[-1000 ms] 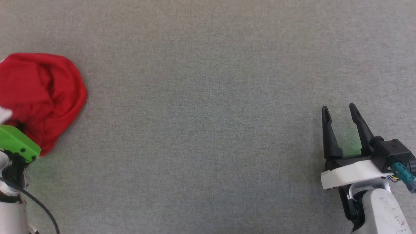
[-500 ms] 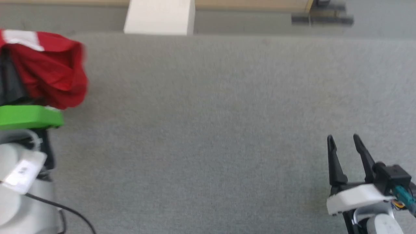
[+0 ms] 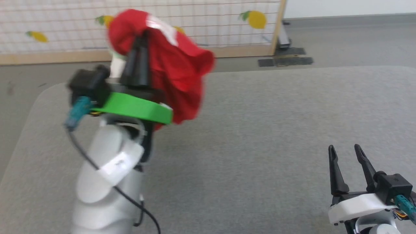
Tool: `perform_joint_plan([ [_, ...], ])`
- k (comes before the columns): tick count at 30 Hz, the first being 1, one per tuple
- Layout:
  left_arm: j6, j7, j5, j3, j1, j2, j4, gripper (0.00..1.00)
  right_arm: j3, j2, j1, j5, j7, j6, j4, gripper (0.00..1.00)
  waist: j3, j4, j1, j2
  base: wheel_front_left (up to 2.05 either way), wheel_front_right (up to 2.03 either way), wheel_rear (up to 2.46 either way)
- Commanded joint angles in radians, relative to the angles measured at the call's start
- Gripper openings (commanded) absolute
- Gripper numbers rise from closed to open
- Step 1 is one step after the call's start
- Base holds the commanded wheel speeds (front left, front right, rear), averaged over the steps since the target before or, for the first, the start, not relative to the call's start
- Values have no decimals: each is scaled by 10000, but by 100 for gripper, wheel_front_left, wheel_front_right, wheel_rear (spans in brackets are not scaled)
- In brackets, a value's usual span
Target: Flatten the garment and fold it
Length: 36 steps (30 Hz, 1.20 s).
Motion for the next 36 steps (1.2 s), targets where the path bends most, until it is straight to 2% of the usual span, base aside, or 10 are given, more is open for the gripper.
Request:
perform_joint_plan([
  [1, -92, 62, -181, -325, -174, -103, 199, 0, 13, -3, 101, 9, 30, -13, -71, 100, -69, -884, 1, 0, 0, 0, 0],
  [8, -280, 811, -1013, -2084, 199, -283, 1547, 0, 140, -3, 116, 22, 96, -13, -186, 100, 167, -1658, 1, 0, 0, 0, 0],
  [15, -242, 4783, -1603, -3950, 816, -295, 4083, 0, 168, -3, 34, 48, 74, -13, -236, 100, 508, -1938, 1, 0, 0, 0, 0],
  [20, -369, 7587, -2014, -4668, 1117, -278, 4942, 0, 184, -3, 23, 70, 55, -13, -208, 100, 584, -1797, 1, 0, 0, 0, 0],
  [21, -369, 7892, -2167, -4654, 1169, -279, 4927, 6, 184, -3, 30, 73, 50, -13, -195, 100, 570, -1726, 1, 0, 0, 0, 0],
  [22, -340, 7944, -2218, -4627, 1180, -275, 4841, 81, 183, -3, 35, 67, 46, -13, -180, 100, 553, -1660, 1, 0, 0, 0, 0],
  [23, -282, 7822, -2229, -4564, 1176, -257, 4680, 100, 180, -3, 42, 67, 42, -13, -162, 100, 518, -1566, 1, 0, 0, 0, 0],
  [28, -120, 5950, -2263, -3913, 1202, -168, 3660, 100, 188, -3, 109, 13, 50, -13, -184, 100, 257, -1080, 1, 0, 0, 0, 0],
  [32, -166, 3733, -2261, -3175, 1391, 44, 2606, 100, 87, -3, 179, -28, 73, -13, -231, 100, -38, -602, 1, 0, 0, 0, 0],
  [36, 153, 1600, -1951, -2403, 1702, 426, 1786, 100, -1, -3, 231, -37, 82, -13, -317, 100, -213, -171, 1, 0, 0, 0, 0],
])
